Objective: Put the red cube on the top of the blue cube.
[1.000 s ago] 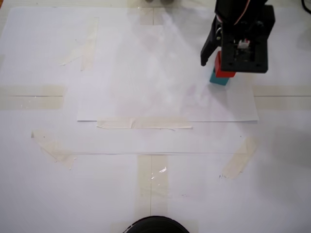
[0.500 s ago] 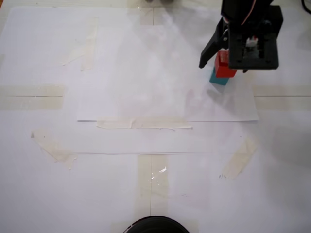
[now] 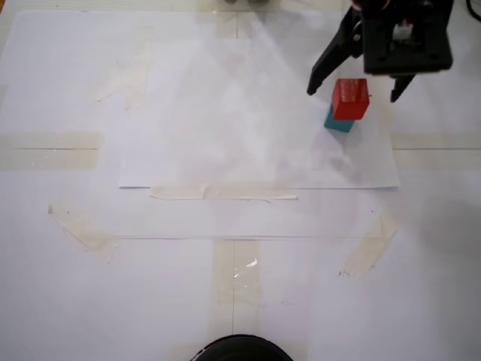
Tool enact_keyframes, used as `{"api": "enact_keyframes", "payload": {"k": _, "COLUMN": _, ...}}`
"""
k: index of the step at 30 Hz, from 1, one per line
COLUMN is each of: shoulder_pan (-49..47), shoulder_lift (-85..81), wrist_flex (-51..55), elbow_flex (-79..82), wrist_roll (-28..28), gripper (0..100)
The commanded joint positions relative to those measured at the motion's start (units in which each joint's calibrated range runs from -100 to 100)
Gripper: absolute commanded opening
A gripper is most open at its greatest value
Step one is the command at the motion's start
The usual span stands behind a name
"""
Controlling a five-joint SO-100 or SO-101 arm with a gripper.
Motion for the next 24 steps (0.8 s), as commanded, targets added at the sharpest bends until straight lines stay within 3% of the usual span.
{"api": "enact_keyframes", "payload": {"k": 1, "shoulder_pan": -1.0, "shoulder_lift": -11.6, "wrist_flex": 4.0, "elbow_flex": -0.2, "wrist_roll": 0.3, "gripper": 41}}
{"api": "enact_keyframes", "payload": {"k": 7, "shoulder_pan": -1.8, "shoulder_lift": -21.4, "wrist_flex": 11.4, "elbow_flex": 0.8, "wrist_roll": -0.3, "gripper": 40}}
{"api": "enact_keyframes", "payload": {"k": 13, "shoulder_pan": 0.5, "shoulder_lift": -39.1, "wrist_flex": 12.4, "elbow_flex": 14.3, "wrist_roll": 0.1, "gripper": 37}}
{"api": "enact_keyframes", "payload": {"k": 18, "shoulder_pan": 5.8, "shoulder_lift": -53.8, "wrist_flex": 17.8, "elbow_flex": 24.1, "wrist_roll": 3.8, "gripper": 25}}
{"api": "enact_keyframes", "payload": {"k": 24, "shoulder_pan": 14.1, "shoulder_lift": -64.4, "wrist_flex": 25.2, "elbow_flex": 27.0, "wrist_roll": 10.0, "gripper": 18}}
